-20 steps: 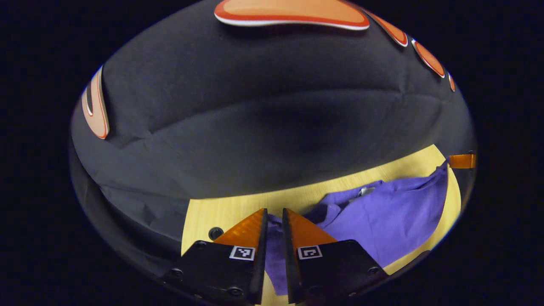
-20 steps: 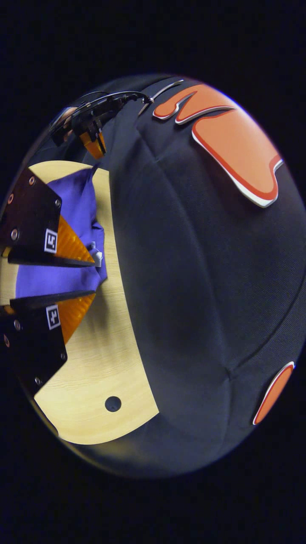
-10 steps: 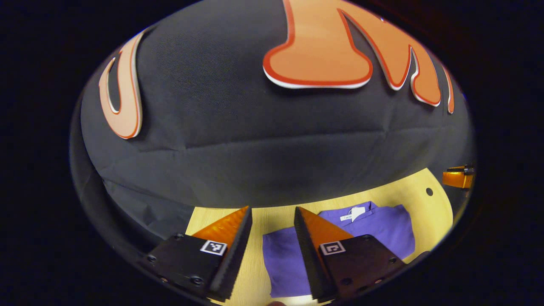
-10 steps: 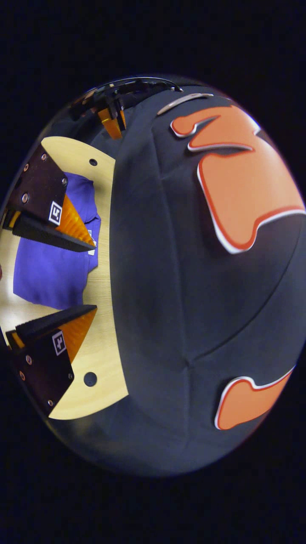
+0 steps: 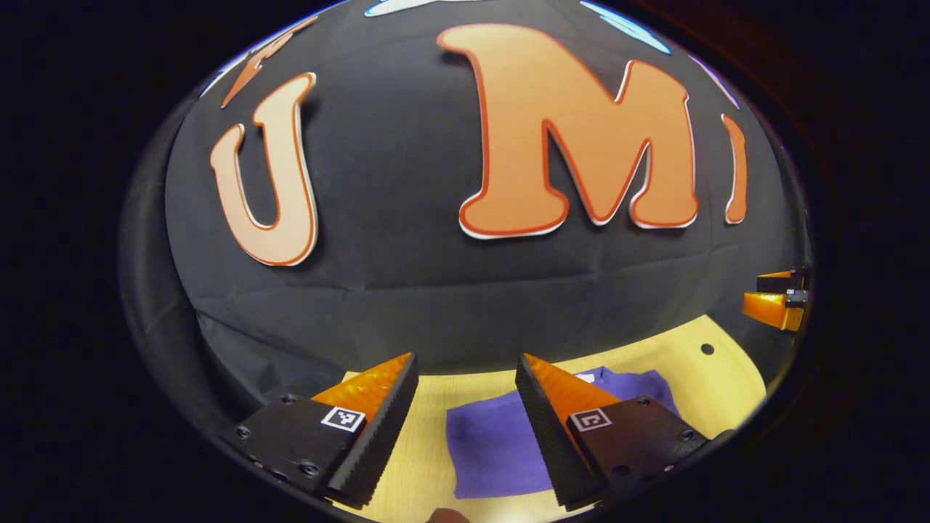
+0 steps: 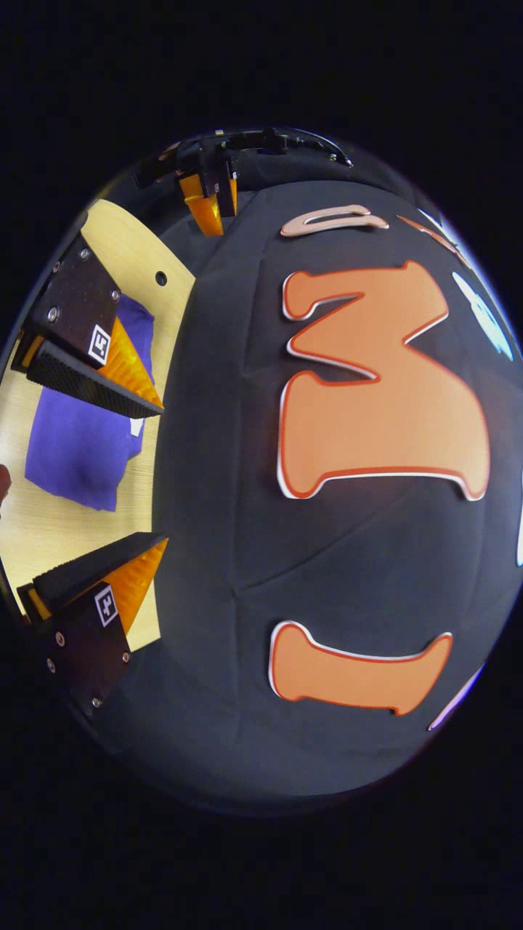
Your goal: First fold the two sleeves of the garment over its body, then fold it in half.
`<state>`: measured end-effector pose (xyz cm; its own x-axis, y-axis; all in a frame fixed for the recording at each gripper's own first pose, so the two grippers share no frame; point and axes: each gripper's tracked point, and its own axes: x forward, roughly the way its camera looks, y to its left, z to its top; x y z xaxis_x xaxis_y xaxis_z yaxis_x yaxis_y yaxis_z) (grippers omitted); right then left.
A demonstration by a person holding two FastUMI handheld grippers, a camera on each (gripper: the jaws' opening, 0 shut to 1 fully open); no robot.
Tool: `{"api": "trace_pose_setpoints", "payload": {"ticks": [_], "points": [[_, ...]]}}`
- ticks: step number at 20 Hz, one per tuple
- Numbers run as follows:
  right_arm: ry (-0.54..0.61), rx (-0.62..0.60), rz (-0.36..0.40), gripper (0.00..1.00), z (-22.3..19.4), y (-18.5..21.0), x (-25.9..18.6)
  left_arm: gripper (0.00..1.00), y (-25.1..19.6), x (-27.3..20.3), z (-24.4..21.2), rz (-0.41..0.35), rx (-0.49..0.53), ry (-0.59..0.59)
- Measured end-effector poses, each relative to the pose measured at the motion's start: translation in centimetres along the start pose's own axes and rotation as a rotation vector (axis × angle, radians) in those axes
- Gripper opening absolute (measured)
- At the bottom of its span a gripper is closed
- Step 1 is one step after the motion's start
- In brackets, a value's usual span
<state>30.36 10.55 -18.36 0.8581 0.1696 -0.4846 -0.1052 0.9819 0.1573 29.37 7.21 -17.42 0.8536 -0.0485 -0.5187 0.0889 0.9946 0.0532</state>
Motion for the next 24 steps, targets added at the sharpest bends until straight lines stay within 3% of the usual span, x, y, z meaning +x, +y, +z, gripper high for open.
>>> {"api": "trace_pose_setpoints", "payload": {"ticks": [4, 8, 12, 15, 24], "points": [[-0.107, -0.016, -0.01, 0.95, 2.7, 0.3, -3.1, 0.87, -1.1, -5.1, 2.1, -0.007, -0.039, -0.089], [-0.211, -0.033, -0.018, 0.95, 4.8, 0.8, -5.7, 0.95, -2.0, -9.9, 3.8, -0.004, -0.054, -0.179], [-0.313, -0.044, -0.026, 0.95, 6.5, 1.6, -8.6, 0.94, -2.7, -13.7, 4.6, 0.018, -0.069, -0.263], [-0.364, -0.07, -0.045, 0.94, 5.9, 1.9, -11.6, 0.94, -3.7, -15.9, 4.1, 0.005, -0.103, -0.302], [-0.343, -0.022, 0.026, 0.95, 1.0, 4.2, -14.2, 0.94, -5.4, -20.4, 1.3, 0.031, -0.124, -0.383]]}}
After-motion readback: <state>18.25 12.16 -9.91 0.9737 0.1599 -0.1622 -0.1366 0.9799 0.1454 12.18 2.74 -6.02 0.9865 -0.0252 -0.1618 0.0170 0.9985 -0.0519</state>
